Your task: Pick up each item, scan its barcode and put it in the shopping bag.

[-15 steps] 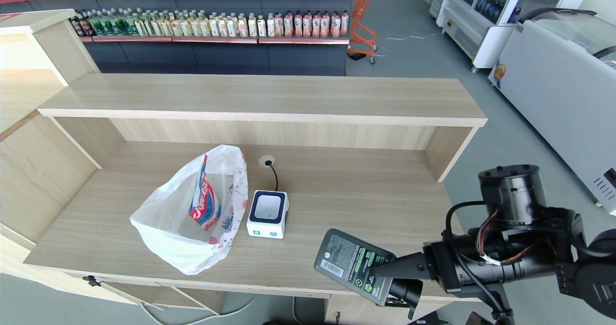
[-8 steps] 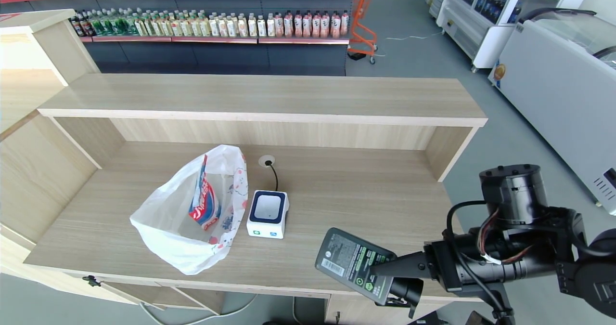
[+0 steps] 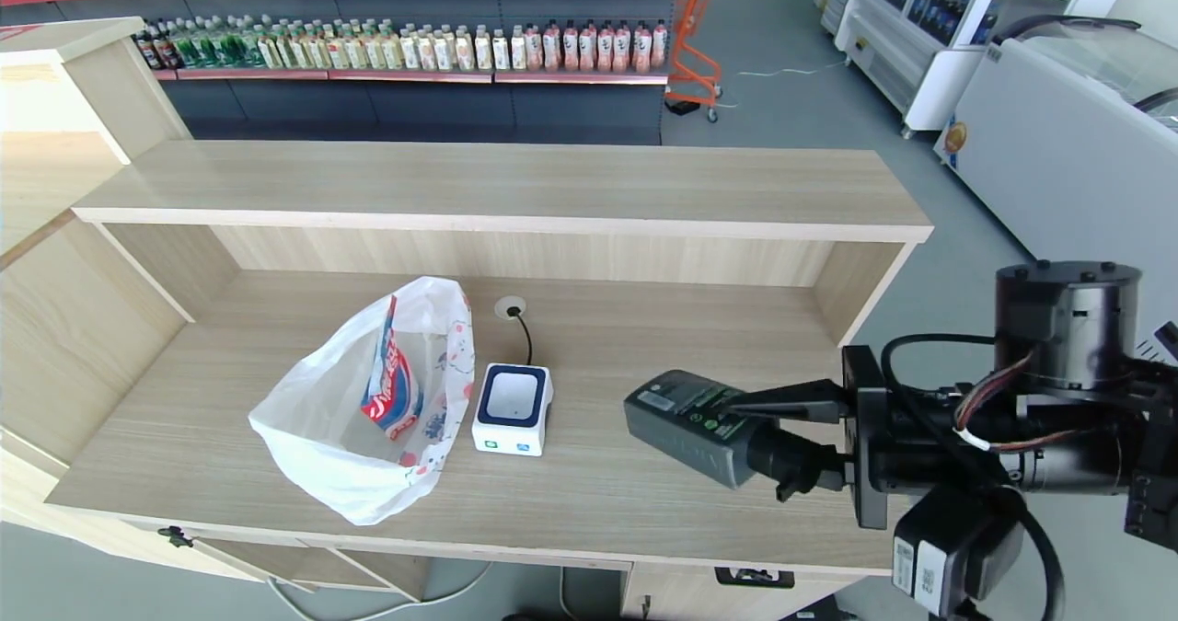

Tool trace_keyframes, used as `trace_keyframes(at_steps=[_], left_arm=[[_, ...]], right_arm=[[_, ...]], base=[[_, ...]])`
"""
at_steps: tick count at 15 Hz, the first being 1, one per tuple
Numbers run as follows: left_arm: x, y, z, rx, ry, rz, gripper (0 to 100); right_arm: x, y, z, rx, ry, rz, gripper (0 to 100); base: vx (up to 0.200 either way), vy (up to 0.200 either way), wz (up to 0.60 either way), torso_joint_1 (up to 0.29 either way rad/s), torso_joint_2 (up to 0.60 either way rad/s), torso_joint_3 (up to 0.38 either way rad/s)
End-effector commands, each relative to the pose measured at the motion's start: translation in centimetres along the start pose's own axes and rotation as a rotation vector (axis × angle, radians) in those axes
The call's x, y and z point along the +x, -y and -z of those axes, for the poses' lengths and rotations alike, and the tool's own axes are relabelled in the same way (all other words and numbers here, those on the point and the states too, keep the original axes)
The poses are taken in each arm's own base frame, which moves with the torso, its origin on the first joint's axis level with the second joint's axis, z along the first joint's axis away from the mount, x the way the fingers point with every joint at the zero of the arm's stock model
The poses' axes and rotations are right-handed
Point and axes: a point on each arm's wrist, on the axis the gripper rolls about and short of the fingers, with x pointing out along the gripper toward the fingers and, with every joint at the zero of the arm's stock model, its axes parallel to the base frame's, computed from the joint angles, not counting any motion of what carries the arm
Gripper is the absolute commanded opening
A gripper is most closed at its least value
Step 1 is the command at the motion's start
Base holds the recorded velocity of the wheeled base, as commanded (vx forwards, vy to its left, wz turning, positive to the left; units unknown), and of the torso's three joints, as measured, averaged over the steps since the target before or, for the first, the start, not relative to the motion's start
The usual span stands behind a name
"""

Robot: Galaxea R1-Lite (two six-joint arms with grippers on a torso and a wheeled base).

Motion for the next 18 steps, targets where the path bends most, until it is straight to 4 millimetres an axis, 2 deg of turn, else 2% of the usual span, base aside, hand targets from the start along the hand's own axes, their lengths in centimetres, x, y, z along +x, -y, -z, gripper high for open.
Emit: trace_keyframes(at_steps=[1, 2, 4, 6, 9, 12, 18], left_arm=[[0.0, 0.0, 0.0, 0.0, 0.0, -0.001, 100], [0.0, 0.0, 0.0, 0.0, 0.0, -0.001, 100], [0.0, 0.0, 0.0, 0.0, 0.0, -0.001, 100], [0.0, 0.0, 0.0, 0.0, 0.0, -0.001, 100], [0.0, 0.0, 0.0, 0.0, 0.0, -0.001, 100], [0.0, 0.0, 0.0, 0.0, 0.0, -0.001, 100], [0.0, 0.0, 0.0, 0.0, 0.0, -0.001, 100]], right_arm=[[-5.5, 2.8, -2.1, 0.354, -0.27, 0.227, 0], [-6.3, 3.0, -2.1, 0.692, -0.354, 0.335, 0], [-6.8, 2.6, -1.4, 1.148, -0.407, 0.45, 0], [-6.9, 1.1, -1.3, 1.559, -0.398, 0.503, 0], [-6.6, -0.4, -1.5, 1.983, -0.347, 0.563, 0], [-5.9, -0.7, -1.4, 2.132, -0.321, 0.561, 0], [-5.6, -0.8, -1.6, 2.139, -0.307, 0.524, 0]], base=[[0.0, 0.0, 0.0, 0.0, 0.0, 0.0], [0.0, 0.0, 0.0, 0.0, 0.0, 0.0], [0.0, 0.0, 0.0, 0.0, 0.0, 0.0], [0.0, 0.0, 0.0, 0.0, 0.0, 0.0], [0.0, 0.0, 0.0, 0.0, 0.0, 0.0], [0.0, 0.0, 0.0, 0.0, 0.0, 0.0], [0.0, 0.0, 0.0, 0.0, 0.0, 0.0]])
